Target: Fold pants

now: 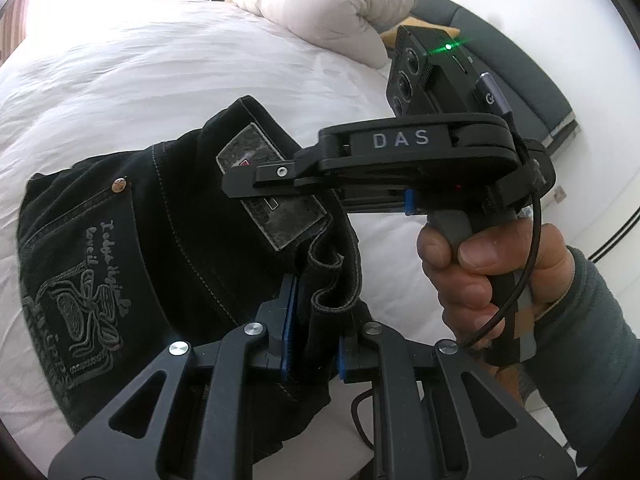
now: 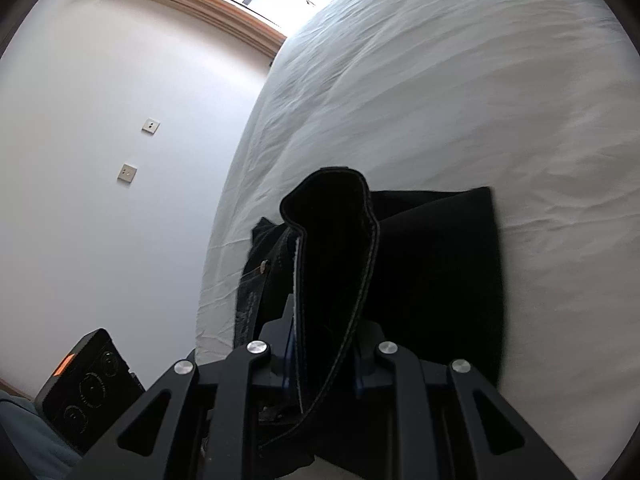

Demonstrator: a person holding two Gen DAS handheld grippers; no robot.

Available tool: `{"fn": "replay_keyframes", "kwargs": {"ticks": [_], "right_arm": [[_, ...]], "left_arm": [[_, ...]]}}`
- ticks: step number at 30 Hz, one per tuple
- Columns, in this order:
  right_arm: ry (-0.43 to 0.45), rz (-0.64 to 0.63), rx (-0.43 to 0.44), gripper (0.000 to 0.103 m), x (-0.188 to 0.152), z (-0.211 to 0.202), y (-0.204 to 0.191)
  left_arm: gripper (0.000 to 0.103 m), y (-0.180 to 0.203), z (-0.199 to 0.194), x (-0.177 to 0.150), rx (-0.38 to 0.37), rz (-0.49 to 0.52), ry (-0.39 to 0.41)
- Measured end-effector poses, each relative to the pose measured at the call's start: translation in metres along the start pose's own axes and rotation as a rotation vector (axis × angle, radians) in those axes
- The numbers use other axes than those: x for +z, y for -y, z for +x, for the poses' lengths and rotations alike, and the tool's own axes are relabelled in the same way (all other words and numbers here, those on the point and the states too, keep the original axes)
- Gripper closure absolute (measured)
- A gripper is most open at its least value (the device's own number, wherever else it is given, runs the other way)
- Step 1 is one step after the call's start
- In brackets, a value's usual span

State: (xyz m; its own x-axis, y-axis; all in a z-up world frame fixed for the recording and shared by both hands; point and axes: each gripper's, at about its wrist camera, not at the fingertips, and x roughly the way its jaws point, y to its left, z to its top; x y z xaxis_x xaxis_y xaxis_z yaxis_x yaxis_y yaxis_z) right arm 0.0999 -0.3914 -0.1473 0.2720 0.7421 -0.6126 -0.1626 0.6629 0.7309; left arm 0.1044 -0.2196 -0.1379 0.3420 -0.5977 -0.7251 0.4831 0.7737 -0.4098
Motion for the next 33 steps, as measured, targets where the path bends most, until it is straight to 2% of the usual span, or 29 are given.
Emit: {"fn": "replay_keyframes", "kwargs": {"ticks": [3, 7, 10, 11, 12, 13, 14, 15, 17, 18, 19, 20, 23, 26, 27, 29, 31, 32, 33], "right_arm": [[0.0, 0.013, -0.011, 0.081, 0.004, 0.0, 0.013], [-0.031, 0.032, -0.018, 0.081, 0.008, 0.012, 0.034], [-0.055, 0.102, -0.041, 0.08, 0.009, 0.023, 0.058], [-0.048, 0.127, -0.016, 0.079, 0.008, 0.021, 0.064], [-0.03, 0.125, -0.006, 0.073, 0.006, 0.016, 0.063], [-0.012, 0.113, -0.012, 0.07, 0.004, 0.009, 0.06], [-0.001, 0.109, -0.019, 0.061, 0.002, 0.003, 0.059], [0.021, 0.112, -0.038, 0.051, -0.001, -0.006, 0.059], [0.064, 0.122, -0.105, 0.042, -0.008, -0.027, 0.059], [0.079, 0.122, -0.142, 0.041, -0.01, -0.034, 0.057], [0.095, 0.12, -0.155, 0.041, -0.013, -0.041, 0.054], [0.117, 0.114, -0.131, 0.041, -0.015, -0.049, 0.049], [0.158, 0.044, -0.036, 0.042, -0.024, -0.059, 0.015], [0.109, -0.048, 0.013, 0.042, -0.037, -0.038, -0.014], [0.081, -0.055, 0.0, 0.042, -0.042, -0.029, -0.015], [0.029, -0.008, -0.045, 0.041, -0.051, -0.009, 0.001], [0.019, 0.059, -0.067, 0.056, -0.062, 0.003, 0.031], [0.05, 0.088, -0.047, 0.071, -0.066, -0.001, 0.041], [0.069, 0.124, -0.039, 0.072, -0.069, -0.007, 0.048]], "left_arm": [[0.089, 0.006, 0.017, 0.008, 0.007, 0.008, -0.021], [0.088, 0.009, 0.048, 0.002, 0.037, 0.01, -0.072], [0.08, -0.001, 0.066, -0.006, 0.021, -0.036, -0.116], [0.073, -0.001, 0.064, -0.007, 0.006, -0.047, -0.117], [0.067, 0.0, 0.058, -0.008, -0.019, -0.057, -0.134], [0.048, 0.0, 0.052, -0.009, -0.043, -0.068, -0.147], [0.038, 0.0, 0.043, -0.011, -0.075, -0.082, -0.144], [0.036, 0.001, 0.029, -0.014, -0.104, -0.093, -0.128], [0.036, 0.001, 0.001, -0.016, -0.134, -0.088, -0.102], [0.036, -0.001, -0.008, -0.016, -0.144, -0.093, -0.089], [0.036, -0.008, -0.022, -0.015, -0.155, -0.108, -0.059], [0.036, -0.014, -0.03, -0.014, -0.151, -0.117, -0.038], [0.036, -0.045, -0.046, -0.013, -0.084, -0.147, 0.022], [0.036, -0.077, -0.044, -0.014, -0.041, -0.233, 0.031], [0.036, -0.084, -0.041, -0.018, -0.009, -0.226, 0.039], [0.036, -0.095, -0.03, -0.023, 0.004, -0.222, 0.023], [0.036, -0.102, -0.016, -0.029, 0.007, -0.2, 0.011], [0.036, -0.102, -0.013, -0.03, 0.014, -0.179, 0.021], [0.036, -0.101, -0.01, -0.031, 0.015, -0.168, 0.021]]}}
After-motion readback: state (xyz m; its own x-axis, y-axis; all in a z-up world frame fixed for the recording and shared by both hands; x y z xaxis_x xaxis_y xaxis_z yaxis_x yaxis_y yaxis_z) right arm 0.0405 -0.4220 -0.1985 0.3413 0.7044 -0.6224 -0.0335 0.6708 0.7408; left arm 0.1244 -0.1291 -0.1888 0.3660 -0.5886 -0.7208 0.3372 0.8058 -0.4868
